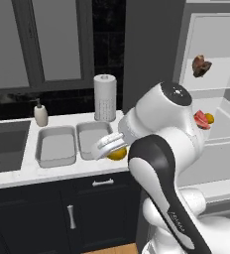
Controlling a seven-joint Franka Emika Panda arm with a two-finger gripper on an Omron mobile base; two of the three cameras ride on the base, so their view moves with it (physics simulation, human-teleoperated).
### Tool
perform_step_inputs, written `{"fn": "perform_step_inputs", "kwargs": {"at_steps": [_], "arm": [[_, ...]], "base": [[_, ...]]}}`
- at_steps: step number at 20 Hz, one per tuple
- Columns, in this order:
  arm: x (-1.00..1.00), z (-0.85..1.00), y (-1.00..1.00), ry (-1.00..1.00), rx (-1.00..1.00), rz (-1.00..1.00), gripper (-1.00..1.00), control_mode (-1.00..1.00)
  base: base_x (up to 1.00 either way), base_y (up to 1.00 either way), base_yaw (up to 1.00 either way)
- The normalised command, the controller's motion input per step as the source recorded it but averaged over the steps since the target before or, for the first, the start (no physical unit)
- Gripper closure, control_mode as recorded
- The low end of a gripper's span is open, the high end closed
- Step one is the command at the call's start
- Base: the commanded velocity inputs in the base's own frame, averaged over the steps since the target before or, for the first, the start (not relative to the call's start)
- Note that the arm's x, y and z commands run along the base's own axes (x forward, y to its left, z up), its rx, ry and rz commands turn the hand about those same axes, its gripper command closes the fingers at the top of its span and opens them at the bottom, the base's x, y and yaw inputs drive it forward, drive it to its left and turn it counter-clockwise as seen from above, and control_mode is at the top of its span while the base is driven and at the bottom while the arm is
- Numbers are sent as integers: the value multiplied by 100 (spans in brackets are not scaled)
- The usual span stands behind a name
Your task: Place one lemon and one steak in each tupperware on the nearby counter, to pack two identical lunches.
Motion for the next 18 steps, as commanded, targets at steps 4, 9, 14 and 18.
{"fn": "perform_step_inputs", "kwargs": {"at_steps": [4, 9, 14, 18], "arm": [[82, -26, 8, 0, 0, -9, 100, -100], [96, -75, 47, 0, -1, -26, 100, -100], [46, -79, 50, -6, 13, -21, 100, -100], [76, -2, 0, 5, 15, 3, 100, -100]], "base": [[0, 0, 0], [0, 0, 0], [0, 0, 0], [0, 0, 0]]}}
